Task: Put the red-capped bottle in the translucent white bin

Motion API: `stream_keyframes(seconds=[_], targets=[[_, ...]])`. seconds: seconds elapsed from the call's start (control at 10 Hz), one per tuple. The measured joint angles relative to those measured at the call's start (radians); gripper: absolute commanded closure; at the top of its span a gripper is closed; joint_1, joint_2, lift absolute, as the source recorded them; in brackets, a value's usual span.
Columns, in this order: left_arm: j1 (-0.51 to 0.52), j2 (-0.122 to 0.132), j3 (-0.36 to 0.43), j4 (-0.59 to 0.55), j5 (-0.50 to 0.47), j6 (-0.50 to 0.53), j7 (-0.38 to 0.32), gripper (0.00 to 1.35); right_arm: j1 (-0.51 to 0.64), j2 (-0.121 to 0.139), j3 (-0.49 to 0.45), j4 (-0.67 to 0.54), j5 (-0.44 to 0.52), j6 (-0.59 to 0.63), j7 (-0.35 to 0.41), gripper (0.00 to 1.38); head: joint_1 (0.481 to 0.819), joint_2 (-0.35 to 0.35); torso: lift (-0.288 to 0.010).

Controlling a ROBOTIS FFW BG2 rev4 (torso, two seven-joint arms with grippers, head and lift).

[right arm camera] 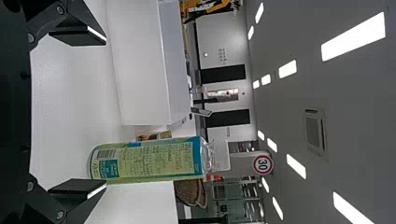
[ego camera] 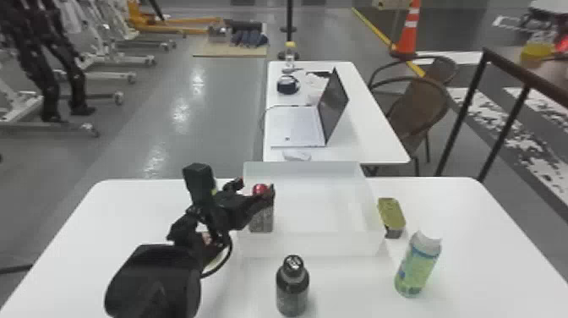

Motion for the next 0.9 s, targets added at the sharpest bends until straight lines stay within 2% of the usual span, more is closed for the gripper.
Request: stream_keyframes(seconds=[0.2, 0.4, 0.6, 0.8, 0.9], targets=[[-0.004, 0.001, -0.001, -0.006, 0.01, -0.025, -0.009, 0.26, 0.0, 0.0, 0.0, 0.0, 0.0, 0.0, 0.0, 0.21, 0.549, 0.0, -0.1], [0.029, 0.008, 0.018, -0.068, -0.023, -0.071, 0.024, 0.26, 0.001, 0.0, 0.0, 0.0, 0.001, -0.001, 0.0, 0.21, 0.549, 0.0, -0.1], [0.17, 0.03, 0.124, -0.264, -0.105, -0.086, 0.135, 0.26, 0.004, 0.0, 0.0, -0.003, 0.001, 0.0, 0.0, 0.21, 0.549, 0.0, -0.1], [0.359, 0.057, 0.239, -0.436, -0.122, -0.121, 0.216, 0.26, 0.007, 0.0, 0.0, -0.007, 0.003, 0.0, 0.0, 0.21, 0.549, 0.0, -0.1], [0.461, 0.062, 0.289, -0.512, -0.121, -0.147, 0.268, 0.26, 0.009, 0.0, 0.0, -0.011, 0.004, 0.0, 0.0, 0.21, 0.549, 0.0, -0.1]])
